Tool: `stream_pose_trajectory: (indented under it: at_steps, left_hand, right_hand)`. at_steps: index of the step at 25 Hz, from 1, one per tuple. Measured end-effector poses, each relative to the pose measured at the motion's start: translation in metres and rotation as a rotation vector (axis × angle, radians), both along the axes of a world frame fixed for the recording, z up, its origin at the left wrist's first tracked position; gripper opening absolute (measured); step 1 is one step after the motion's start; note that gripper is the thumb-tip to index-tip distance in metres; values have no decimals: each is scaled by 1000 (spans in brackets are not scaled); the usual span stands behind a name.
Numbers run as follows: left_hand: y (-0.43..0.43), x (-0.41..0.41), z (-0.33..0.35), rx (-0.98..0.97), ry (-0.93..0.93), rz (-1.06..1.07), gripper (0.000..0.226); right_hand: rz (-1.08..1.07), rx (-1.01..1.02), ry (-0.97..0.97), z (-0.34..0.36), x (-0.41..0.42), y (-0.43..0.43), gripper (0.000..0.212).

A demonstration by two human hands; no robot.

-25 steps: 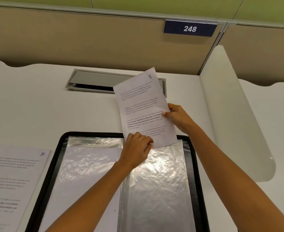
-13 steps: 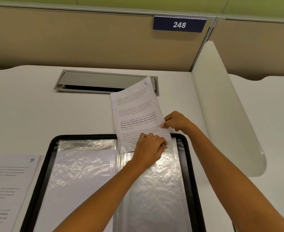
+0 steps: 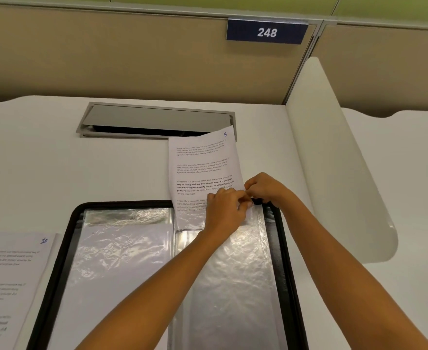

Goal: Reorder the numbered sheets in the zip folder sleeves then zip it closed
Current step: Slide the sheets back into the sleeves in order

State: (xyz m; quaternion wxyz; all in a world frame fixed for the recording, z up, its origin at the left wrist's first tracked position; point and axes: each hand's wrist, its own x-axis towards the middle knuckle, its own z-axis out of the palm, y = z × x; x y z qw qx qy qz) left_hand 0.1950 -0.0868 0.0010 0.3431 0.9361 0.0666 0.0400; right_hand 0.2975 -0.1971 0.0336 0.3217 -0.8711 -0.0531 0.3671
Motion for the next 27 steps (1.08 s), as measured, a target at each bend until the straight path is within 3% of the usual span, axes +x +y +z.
stream_pose_trajectory:
  at_steps: [4,6,9,12,14,17,20,23,27]
  left_hand:
    - [4,3,2,-158,73,43,13]
    - [6,4,5,-207,26,57,11]
    - [33,14,9,-92,-44,241,20]
    - [88,27,7,15,140,509,43]
    - [120,33,3,-121,302,564,53]
    - [144,39,-1,-427,392,524,54]
    - [151,40,-1,-601,386,483,31]
    - [151,33,2,-699,381,431,22]
    - [147,16,5,-712,381,347,29]
  right_hand:
    - [53,-67,113,11,9,-12,7]
    - [92,-101,125,12,15,-17,6]
    - [125,-119,148,10,22,-21,16]
    - [146,-129,165,8,24,-26,25]
    - [159,-108,162,5,24,-28,23]
    - [153,-67,151,-1,25,-32,23]
    - [131,-60,153,-4,24,-31,21]
    - [-30,30,108,-5,26,-23,24]
    - [-261,194,59,-10,31,-5,29]
